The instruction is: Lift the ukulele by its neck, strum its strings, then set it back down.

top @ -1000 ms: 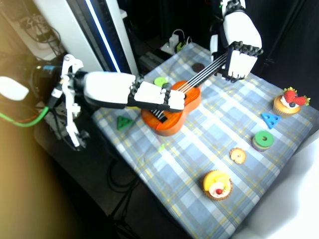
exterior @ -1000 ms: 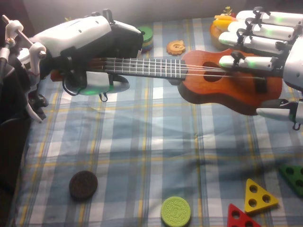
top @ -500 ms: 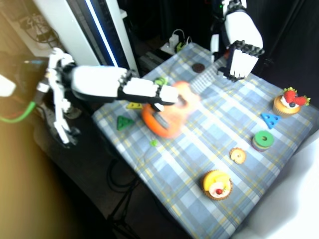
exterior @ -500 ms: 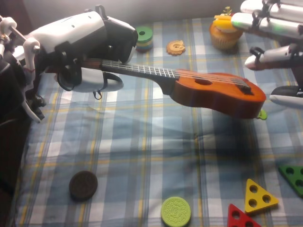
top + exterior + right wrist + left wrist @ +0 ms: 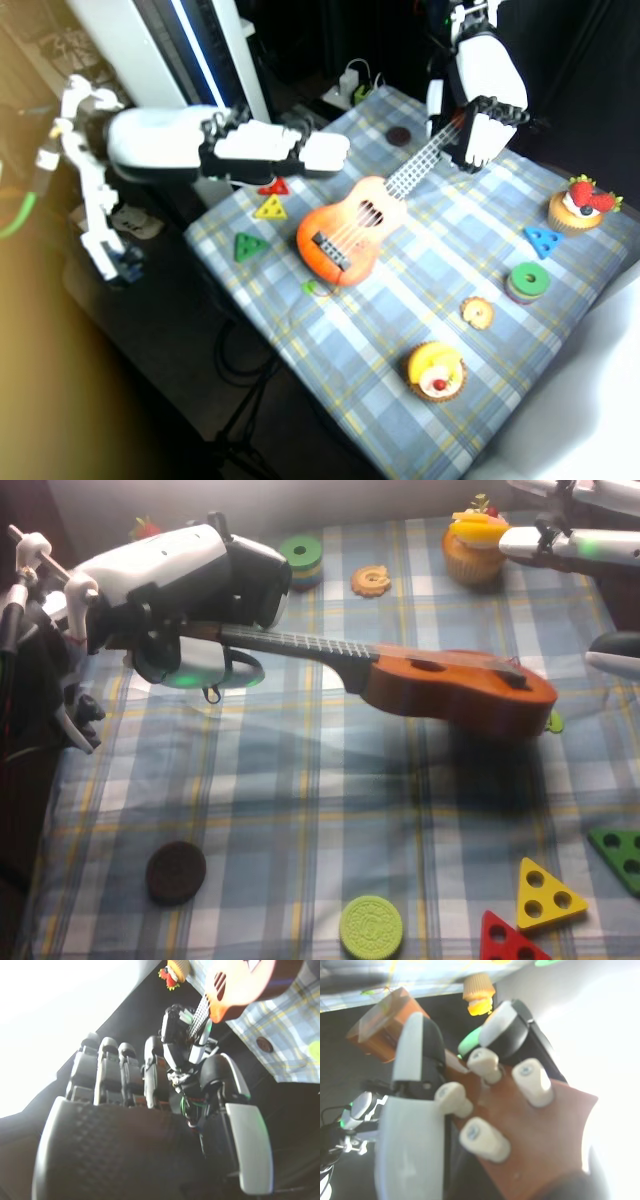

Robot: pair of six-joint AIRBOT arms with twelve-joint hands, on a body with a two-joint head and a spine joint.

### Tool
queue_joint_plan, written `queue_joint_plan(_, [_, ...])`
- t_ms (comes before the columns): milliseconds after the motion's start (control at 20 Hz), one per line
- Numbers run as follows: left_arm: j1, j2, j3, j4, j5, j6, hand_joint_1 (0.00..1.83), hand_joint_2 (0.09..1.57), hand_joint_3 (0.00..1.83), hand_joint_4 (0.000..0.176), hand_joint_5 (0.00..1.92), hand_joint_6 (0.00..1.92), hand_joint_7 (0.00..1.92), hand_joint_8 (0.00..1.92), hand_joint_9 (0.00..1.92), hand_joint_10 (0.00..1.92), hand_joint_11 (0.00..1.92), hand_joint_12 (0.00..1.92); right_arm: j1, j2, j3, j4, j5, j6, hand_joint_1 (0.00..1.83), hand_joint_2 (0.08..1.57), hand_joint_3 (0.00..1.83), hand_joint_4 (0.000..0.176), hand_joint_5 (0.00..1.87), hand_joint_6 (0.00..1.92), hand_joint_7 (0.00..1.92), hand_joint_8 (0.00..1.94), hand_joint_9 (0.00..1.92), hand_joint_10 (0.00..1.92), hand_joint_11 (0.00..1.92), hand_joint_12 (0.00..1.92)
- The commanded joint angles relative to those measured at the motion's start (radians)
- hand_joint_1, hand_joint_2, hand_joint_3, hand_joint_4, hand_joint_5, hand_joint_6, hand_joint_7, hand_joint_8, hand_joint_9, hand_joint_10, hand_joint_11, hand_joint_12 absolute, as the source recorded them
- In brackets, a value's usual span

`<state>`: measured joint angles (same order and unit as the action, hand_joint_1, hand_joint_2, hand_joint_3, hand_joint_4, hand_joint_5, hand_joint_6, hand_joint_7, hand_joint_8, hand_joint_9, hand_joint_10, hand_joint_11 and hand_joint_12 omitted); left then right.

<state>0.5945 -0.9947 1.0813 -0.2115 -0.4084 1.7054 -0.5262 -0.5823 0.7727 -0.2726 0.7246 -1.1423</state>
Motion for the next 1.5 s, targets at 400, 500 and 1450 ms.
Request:
queue_joint_plan(400, [0.02,-0.063,0.055,-0.035,-0.041,-0.008,1.0,1.43,0.01,0.0,0.39,1.76,0.51,1.82,0.21,1.92,0.2,1.92,0.015,0.005,-0.003,0.034,0.121,-0.013,0.3,1.33,0.0,0.038,0.32,0.0,0.07,0.0,0.0,0.0,0.0,0.0])
queue_joint_plan(500, [0.028,-0.064,0.055,-0.037,-0.037,-0.008,0.92,1.39,0.0,0.0,0.49,1.69,0.27,1.57,0.16,1.84,0.22,1.92,0.015,0.006,-0.003,0.034,0.121,-0.013,0.3,1.34,0.0,0.029,0.32,0.0,0.08,0.01,0.0,0.0,0.0,0.0])
queue_joint_plan(1450, [0.108,0.048,-0.077,-0.028,-0.196,0.0,0.72,1.1,0.0,0.006,0.02,0.0,0.03,0.0,0.05,0.12,0.0,0.83,0.015,0.014,-0.01,0.061,0.152,-0.02,0.45,1.39,0.0,0.021,0.13,0.0,0.01,0.0,0.0,0.0,0.0,0.0])
